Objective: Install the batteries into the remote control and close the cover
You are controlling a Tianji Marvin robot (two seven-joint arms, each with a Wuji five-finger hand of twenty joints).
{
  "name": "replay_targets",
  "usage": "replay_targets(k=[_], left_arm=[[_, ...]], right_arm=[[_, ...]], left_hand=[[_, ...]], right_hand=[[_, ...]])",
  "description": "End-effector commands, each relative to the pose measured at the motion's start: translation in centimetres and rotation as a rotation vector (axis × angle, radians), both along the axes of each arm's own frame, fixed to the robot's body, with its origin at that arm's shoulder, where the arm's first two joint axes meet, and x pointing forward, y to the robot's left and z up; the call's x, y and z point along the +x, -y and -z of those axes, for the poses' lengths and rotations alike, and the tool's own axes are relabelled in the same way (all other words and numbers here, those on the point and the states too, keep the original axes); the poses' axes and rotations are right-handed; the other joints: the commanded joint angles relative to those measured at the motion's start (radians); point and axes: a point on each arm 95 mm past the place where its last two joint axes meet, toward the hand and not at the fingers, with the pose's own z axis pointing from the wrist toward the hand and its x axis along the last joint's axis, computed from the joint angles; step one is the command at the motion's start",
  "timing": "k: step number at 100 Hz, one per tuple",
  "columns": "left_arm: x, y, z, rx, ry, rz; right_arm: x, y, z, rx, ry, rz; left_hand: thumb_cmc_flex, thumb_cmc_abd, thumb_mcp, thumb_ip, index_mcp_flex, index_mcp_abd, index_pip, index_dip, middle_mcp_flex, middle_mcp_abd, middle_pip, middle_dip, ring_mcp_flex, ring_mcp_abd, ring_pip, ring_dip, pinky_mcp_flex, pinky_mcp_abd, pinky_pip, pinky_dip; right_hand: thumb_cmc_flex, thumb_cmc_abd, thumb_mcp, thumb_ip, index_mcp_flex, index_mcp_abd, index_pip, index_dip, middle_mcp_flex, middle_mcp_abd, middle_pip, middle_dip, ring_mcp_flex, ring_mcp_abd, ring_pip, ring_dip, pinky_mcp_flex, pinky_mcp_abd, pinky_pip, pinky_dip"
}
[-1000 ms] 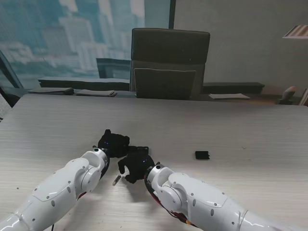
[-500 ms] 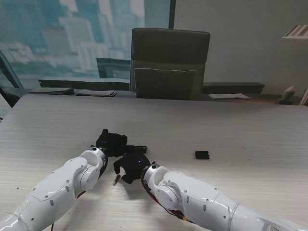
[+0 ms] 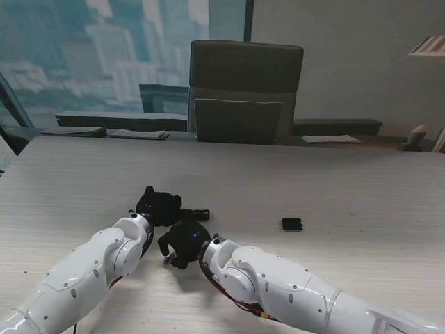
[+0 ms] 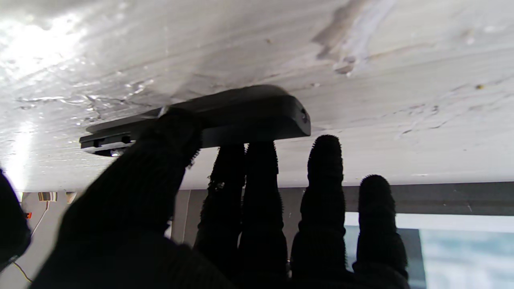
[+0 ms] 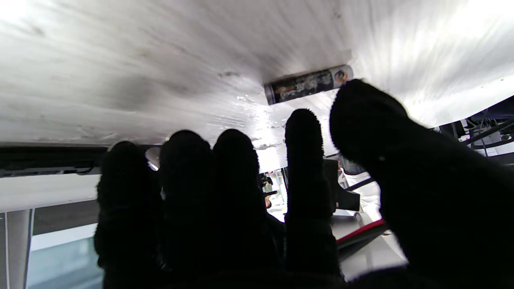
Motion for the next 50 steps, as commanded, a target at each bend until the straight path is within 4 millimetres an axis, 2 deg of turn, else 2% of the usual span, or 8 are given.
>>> replay_targets(k=[1, 18, 39, 50], left_arm=[[-1.2, -1.4, 2.6, 0.039, -0.081, -0.026], [-1.1, -1.4, 2.7, 0.034, -0.079, -0.028], [-1.1, -1.4, 2.7, 0.032, -0.081, -0.027], [-1.1, -1.4, 2.7, 0.032, -0.082, -0.027]], right_arm=[[-0.2, -0.5, 0.1, -0.002, -0.011, -0.013], [0.2, -0.8, 0.4, -0.015, -0.012, -0.015], [0.6, -0.8, 1.2, -0.043, -0.027, -0.020], [0.7, -0.7, 1.6, -0.058, -0.033, -0.020]], left_hand=[[0.096, 0.074, 0.062, 0.046, 0.084, -0.083, 0.107, 0.037, 0.110, 0.041, 0.030, 0.035, 0.018, 0.009, 0.008, 0.012, -0.002, 0.012, 0.025, 0.019], [0.096, 0.075, 0.061, 0.046, 0.083, -0.081, 0.106, 0.037, 0.108, 0.044, 0.031, 0.034, 0.017, 0.010, 0.008, 0.012, -0.002, 0.013, 0.025, 0.020], [0.095, 0.075, 0.061, 0.047, 0.084, -0.081, 0.106, 0.037, 0.108, 0.043, 0.032, 0.033, 0.016, 0.009, 0.009, 0.012, -0.002, 0.013, 0.026, 0.020], [0.095, 0.075, 0.060, 0.046, 0.083, -0.081, 0.106, 0.037, 0.108, 0.042, 0.033, 0.033, 0.017, 0.009, 0.009, 0.012, -0.002, 0.013, 0.026, 0.020]], right_hand=[[-0.003, -0.024, 0.031, -0.027, 0.015, 0.001, 0.024, 0.006, 0.018, -0.010, 0.039, 0.017, 0.031, -0.031, 0.028, 0.002, 0.008, -0.020, 0.037, 0.010], [0.007, -0.032, 0.034, -0.023, 0.017, 0.007, 0.028, 0.002, 0.021, -0.013, 0.044, 0.017, 0.035, -0.035, 0.032, 0.002, 0.014, -0.023, 0.043, 0.011], [0.069, -0.103, 0.042, -0.088, 0.050, -0.003, 0.190, -0.039, 0.020, -0.025, 0.051, 0.014, 0.038, -0.045, 0.035, -0.004, 0.021, -0.030, 0.048, 0.009], [0.091, -0.111, 0.051, -0.090, 0.079, -0.022, 0.237, -0.030, 0.020, -0.027, 0.051, 0.012, 0.039, -0.049, 0.035, -0.005, 0.025, -0.029, 0.050, 0.009]])
